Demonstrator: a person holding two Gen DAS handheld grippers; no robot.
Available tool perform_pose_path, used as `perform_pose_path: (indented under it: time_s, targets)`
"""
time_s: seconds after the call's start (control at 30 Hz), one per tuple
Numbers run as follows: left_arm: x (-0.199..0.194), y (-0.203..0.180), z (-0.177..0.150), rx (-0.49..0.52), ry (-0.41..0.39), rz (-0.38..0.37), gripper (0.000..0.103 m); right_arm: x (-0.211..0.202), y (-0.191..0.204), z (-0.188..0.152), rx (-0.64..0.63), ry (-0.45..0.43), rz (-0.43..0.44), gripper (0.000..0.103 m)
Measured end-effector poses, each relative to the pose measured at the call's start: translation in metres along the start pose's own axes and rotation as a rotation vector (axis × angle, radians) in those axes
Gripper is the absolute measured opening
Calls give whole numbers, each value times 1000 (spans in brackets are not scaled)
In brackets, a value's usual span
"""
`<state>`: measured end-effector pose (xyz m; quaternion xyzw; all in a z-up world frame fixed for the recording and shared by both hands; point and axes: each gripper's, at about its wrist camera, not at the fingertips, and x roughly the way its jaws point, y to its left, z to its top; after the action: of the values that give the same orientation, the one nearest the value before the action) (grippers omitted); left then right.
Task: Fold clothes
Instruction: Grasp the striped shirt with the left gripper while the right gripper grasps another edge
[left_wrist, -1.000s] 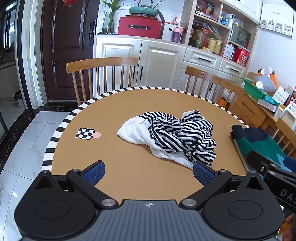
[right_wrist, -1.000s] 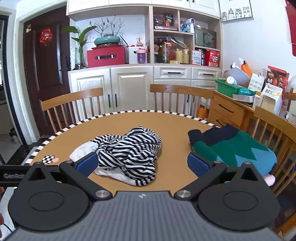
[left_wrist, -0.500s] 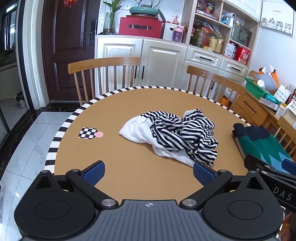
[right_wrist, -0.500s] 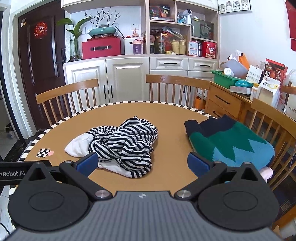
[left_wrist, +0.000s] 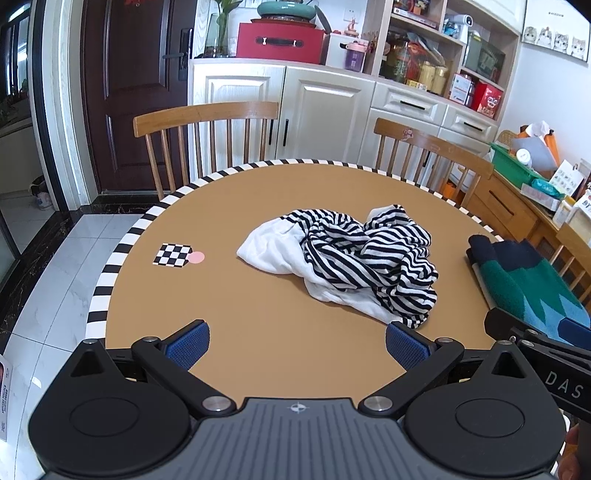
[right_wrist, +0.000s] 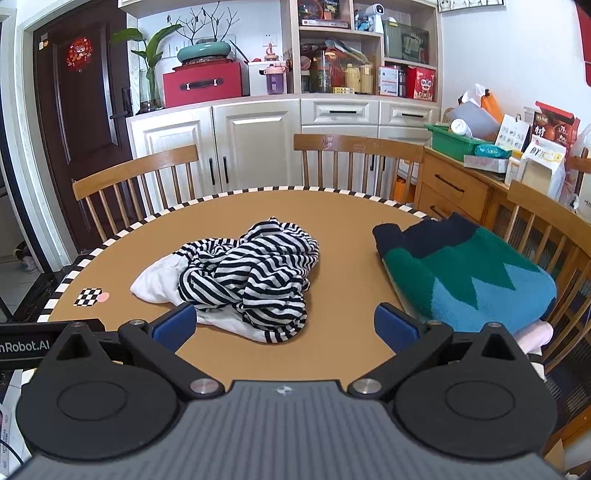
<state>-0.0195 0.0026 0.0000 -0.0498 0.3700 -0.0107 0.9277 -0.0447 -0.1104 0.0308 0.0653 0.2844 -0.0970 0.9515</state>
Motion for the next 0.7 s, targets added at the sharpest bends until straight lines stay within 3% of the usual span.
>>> perform_pose_path:
  time_s: [0.17, 0.33, 0.43, 0.5, 0.6, 0.7]
  targets:
    - [26, 5, 4, -12, 80, -32, 103, 19, -7, 1, -29, 32, 44, 103]
    - [70, 4, 8, 81, 6, -58, 103, 53, -24, 12, -45, 31, 72, 101]
    - [104, -3, 15, 151, 0, -104, 103, 83, -33, 17, -11, 60, 83, 94]
    - [126, -8, 22, 154, -8, -145, 103, 105, -37, 20, 12, 93, 94, 81]
    - [162, -20, 35, 169, 5, -195, 103, 138, -39, 25, 56, 140, 105, 77]
    - [198, -37, 46, 211, 28, -182, 102, 170, -38, 31, 84, 190, 102, 74]
